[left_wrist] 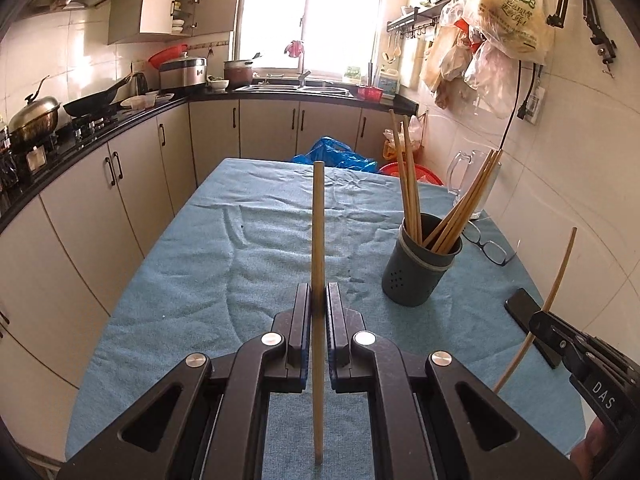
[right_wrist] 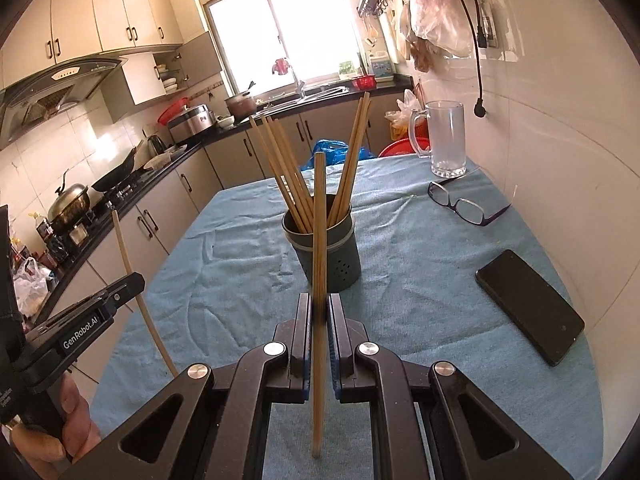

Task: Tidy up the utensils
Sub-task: 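Carry the held chopstick upright over the grey cup with the right gripper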

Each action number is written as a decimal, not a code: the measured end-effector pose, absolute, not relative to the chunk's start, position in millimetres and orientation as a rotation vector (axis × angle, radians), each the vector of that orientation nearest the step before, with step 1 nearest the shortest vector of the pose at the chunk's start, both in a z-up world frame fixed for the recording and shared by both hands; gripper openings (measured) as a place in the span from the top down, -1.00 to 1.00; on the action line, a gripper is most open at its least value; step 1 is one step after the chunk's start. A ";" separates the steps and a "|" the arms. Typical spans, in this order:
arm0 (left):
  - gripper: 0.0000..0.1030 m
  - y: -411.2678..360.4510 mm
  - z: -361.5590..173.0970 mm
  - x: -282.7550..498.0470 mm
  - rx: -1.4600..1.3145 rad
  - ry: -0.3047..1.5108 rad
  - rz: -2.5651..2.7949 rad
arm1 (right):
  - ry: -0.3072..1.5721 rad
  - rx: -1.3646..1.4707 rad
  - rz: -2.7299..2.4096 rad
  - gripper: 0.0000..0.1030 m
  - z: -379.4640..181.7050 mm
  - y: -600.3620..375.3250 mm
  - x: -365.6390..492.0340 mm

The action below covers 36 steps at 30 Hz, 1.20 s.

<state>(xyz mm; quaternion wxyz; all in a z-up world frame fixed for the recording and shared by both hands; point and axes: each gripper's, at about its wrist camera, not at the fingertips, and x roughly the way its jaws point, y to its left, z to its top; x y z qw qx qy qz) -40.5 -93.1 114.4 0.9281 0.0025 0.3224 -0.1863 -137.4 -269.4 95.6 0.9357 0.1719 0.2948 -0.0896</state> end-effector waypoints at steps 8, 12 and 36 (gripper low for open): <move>0.87 -92.0 117.5 -46.6 0.007 0.641 -0.381 | 0.598 0.350 -0.182 0.84 96.5 -269.8 -138.0; 0.87 -90.8 119.3 -49.6 0.009 0.633 -0.382 | 0.592 0.346 -0.181 0.84 98.9 -268.0 -139.1; 0.87 -86.3 150.0 -38.8 -0.031 0.628 -0.437 | 0.537 0.369 -0.208 0.85 120.8 -289.1 -139.6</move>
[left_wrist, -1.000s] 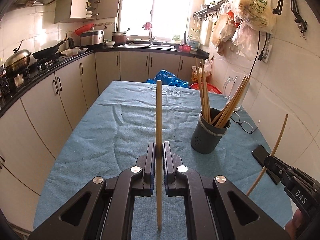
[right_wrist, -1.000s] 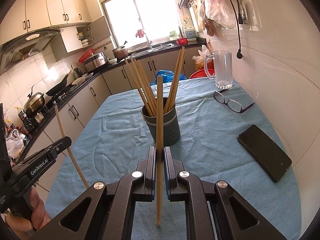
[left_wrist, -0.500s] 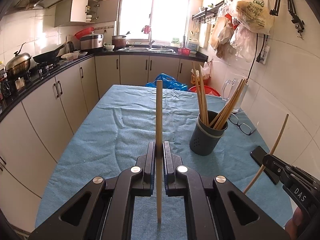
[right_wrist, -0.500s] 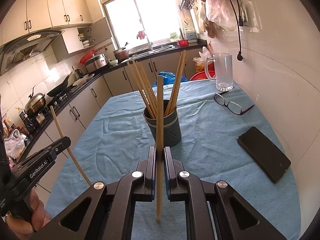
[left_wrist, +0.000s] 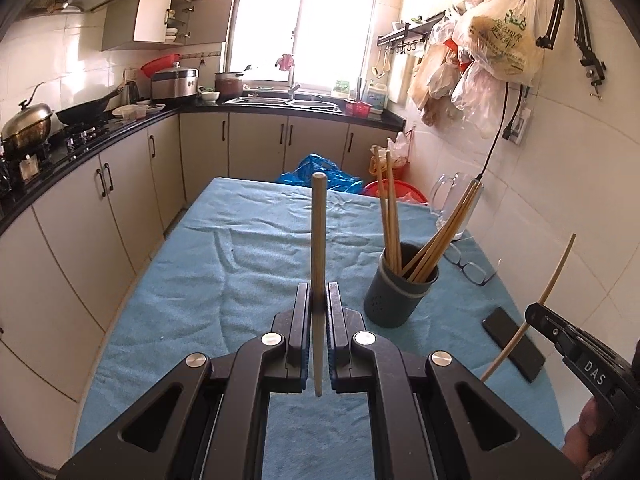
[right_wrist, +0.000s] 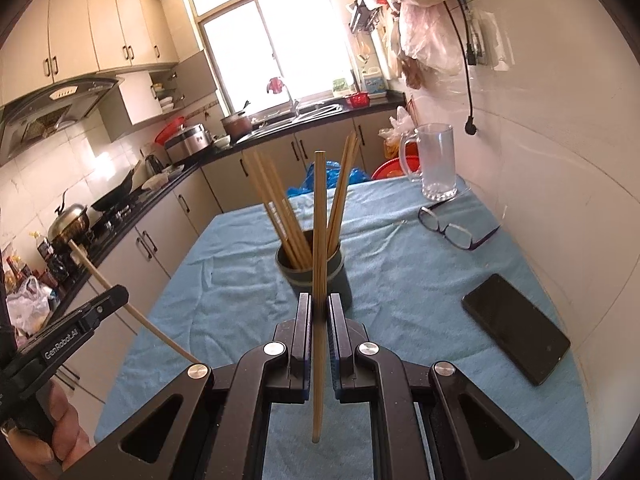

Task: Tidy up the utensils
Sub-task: 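Carry the held chopstick upright over the grey cup with the right gripper, then lower the chopstick into the grey cup and open the right gripper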

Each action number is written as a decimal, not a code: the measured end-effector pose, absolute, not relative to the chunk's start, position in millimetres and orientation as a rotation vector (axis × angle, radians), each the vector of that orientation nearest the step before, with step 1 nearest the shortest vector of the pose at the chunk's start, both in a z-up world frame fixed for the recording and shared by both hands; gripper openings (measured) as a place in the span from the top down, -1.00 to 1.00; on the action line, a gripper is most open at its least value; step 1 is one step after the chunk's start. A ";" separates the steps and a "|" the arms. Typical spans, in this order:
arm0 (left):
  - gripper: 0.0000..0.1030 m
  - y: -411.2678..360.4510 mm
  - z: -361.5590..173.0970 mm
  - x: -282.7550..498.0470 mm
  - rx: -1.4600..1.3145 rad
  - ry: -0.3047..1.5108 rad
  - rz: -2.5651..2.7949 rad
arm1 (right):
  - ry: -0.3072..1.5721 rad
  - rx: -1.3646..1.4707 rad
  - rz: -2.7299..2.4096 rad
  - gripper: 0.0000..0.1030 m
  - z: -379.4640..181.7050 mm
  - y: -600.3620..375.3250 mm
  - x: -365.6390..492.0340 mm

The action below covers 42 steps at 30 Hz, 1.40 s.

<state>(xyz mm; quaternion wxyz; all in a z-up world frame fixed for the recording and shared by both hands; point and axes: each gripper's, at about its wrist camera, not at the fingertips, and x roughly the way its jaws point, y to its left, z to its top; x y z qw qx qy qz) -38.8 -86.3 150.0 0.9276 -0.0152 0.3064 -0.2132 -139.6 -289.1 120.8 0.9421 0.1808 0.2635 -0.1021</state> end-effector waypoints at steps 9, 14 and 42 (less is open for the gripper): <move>0.87 -99.8 188.8 -14.7 -0.067 0.622 -0.510 | 0.465 0.385 -0.233 0.85 154.9 -315.6 -129.4; 0.87 -110.6 219.6 -1.6 -0.092 0.587 -0.546 | 0.406 0.401 -0.248 0.85 180.5 -328.1 -115.2; 0.87 -192.1 173.2 83.3 -0.131 0.661 -0.604 | 0.419 0.409 -0.260 0.84 151.9 -346.7 -14.2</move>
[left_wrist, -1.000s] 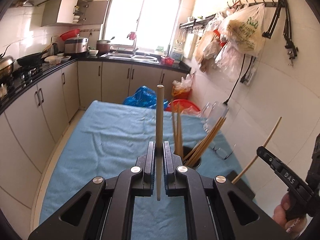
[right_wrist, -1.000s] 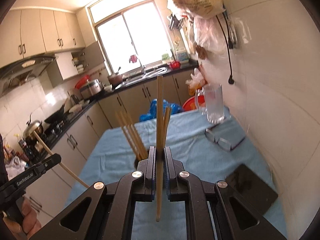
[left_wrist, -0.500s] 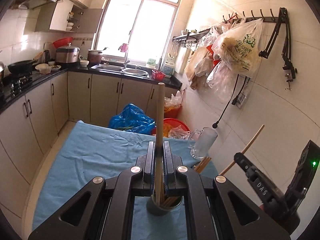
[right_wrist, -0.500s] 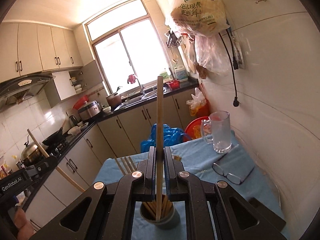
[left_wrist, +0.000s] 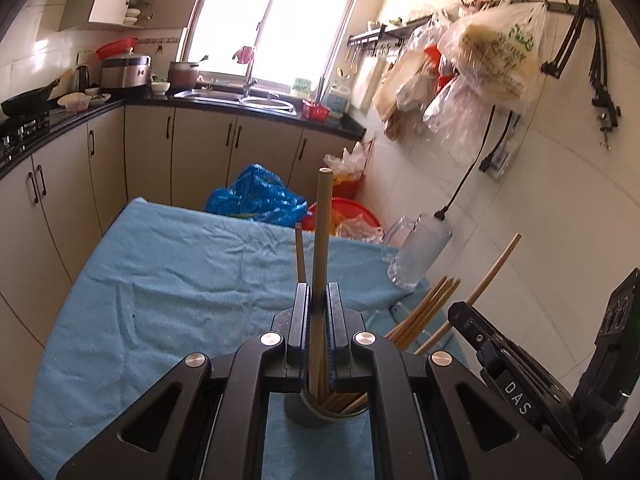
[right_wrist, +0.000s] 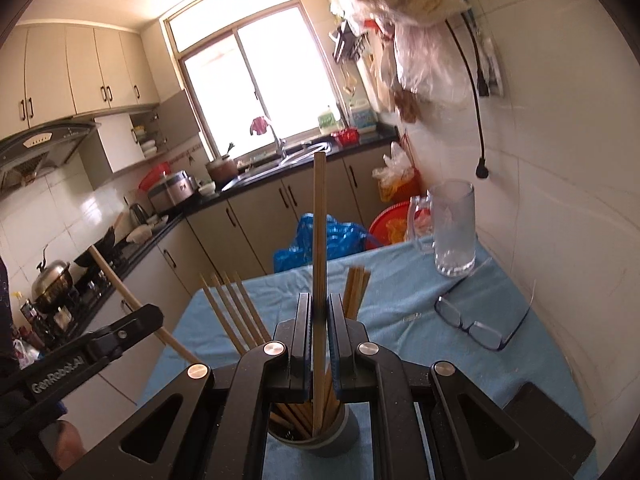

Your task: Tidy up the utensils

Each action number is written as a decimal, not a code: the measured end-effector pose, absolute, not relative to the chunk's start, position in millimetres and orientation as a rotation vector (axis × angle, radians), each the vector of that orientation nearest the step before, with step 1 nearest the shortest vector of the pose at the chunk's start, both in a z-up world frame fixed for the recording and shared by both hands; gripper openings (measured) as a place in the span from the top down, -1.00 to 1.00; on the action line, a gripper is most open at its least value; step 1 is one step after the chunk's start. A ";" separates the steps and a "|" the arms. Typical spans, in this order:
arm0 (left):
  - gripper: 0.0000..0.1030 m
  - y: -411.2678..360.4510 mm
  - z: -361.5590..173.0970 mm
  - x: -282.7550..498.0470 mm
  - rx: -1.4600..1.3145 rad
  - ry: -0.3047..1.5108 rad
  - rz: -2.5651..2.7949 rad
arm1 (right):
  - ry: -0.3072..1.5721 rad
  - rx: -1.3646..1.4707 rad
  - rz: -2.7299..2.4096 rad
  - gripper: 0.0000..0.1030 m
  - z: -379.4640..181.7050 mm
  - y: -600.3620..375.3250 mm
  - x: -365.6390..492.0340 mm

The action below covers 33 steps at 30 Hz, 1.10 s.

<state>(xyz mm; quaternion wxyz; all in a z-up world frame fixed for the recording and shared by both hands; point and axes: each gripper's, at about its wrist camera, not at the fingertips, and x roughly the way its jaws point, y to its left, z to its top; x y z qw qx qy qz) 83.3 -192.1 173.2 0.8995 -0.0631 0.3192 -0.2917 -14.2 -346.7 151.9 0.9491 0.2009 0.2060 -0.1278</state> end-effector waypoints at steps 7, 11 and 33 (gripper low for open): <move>0.49 -191.5 161.0 79.6 -0.113 0.666 -0.593 | 0.483 0.439 -0.239 0.74 135.3 -350.2 -11.8; 0.30 -182.3 172.3 67.6 -0.106 0.624 -0.587 | 0.456 0.448 -0.234 0.62 144.4 -352.8 -26.7; -0.91 -69.2 110.7 -123.9 0.105 0.501 -0.347 | 0.512 0.179 -0.513 -0.80 108.1 -272.8 -188.7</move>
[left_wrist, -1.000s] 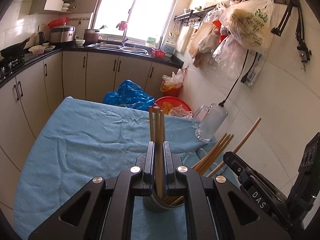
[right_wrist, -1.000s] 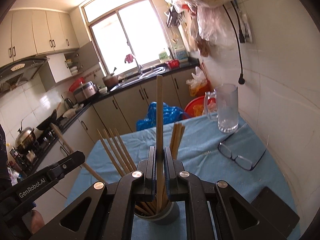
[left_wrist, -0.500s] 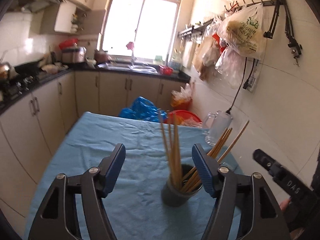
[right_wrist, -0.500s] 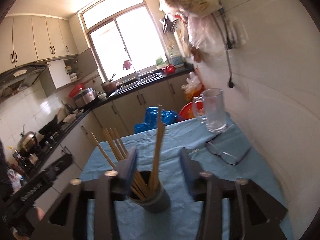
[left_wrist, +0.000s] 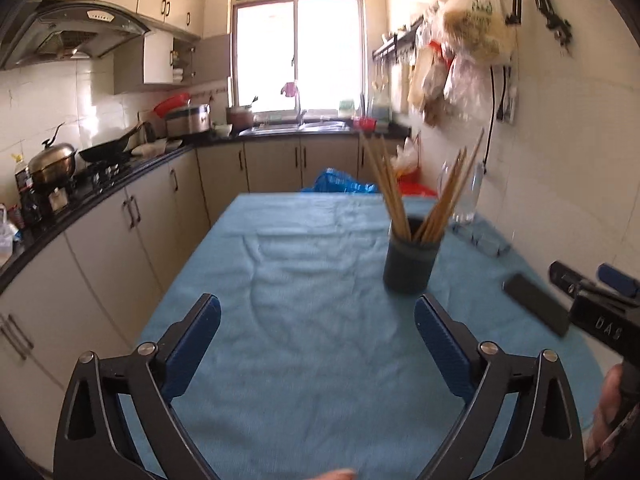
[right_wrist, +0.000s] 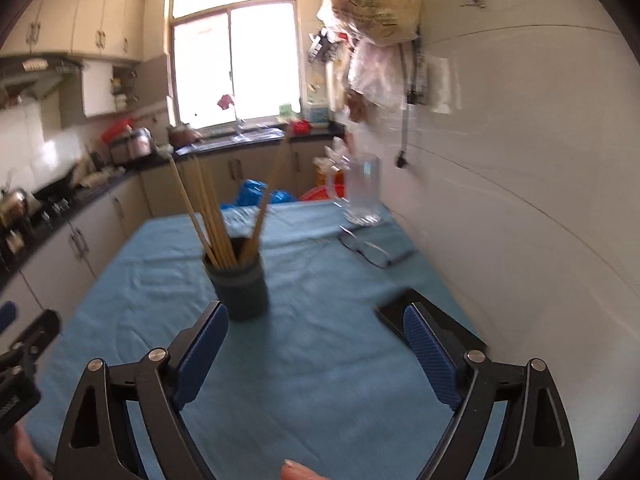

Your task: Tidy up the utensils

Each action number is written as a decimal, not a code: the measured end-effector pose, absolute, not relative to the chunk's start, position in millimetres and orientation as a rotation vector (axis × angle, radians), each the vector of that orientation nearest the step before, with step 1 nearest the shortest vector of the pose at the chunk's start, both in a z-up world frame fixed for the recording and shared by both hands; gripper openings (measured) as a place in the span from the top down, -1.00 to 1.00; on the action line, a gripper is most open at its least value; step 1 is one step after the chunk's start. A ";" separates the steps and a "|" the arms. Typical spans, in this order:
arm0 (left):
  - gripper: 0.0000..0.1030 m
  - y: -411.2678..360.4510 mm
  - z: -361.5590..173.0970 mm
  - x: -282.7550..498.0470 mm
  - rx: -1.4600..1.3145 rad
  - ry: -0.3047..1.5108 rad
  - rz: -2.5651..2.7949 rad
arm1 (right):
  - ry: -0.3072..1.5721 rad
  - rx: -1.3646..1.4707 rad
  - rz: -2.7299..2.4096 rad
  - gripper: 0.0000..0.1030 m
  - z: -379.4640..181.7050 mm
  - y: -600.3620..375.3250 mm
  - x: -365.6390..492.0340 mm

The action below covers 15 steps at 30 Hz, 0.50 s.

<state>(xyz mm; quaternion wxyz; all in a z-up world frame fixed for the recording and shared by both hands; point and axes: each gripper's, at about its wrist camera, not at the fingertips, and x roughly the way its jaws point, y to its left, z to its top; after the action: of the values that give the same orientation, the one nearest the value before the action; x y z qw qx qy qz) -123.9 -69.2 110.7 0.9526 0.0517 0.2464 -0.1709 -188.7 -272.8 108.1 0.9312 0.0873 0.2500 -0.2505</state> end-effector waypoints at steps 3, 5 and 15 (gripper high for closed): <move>-0.99 -61.8 91.1 -134.1 0.123 0.529 -0.269 | 0.529 0.177 -0.559 -0.80 99.7 -265.2 -203.2; -0.99 -59.0 80.7 -134.7 0.136 0.545 -0.240 | 0.523 0.161 -0.579 -0.80 90.8 -258.2 -209.5; -0.99 -64.1 63.9 -126.3 0.209 0.574 -0.142 | 0.625 0.151 -0.571 -0.80 64.9 -252.9 -191.5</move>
<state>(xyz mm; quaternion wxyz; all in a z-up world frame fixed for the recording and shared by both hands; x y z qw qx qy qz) -126.3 -64.1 63.9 0.9512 0.1028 0.2824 -0.0697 -191.5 -252.9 64.9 0.9090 0.0730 0.3030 -0.2768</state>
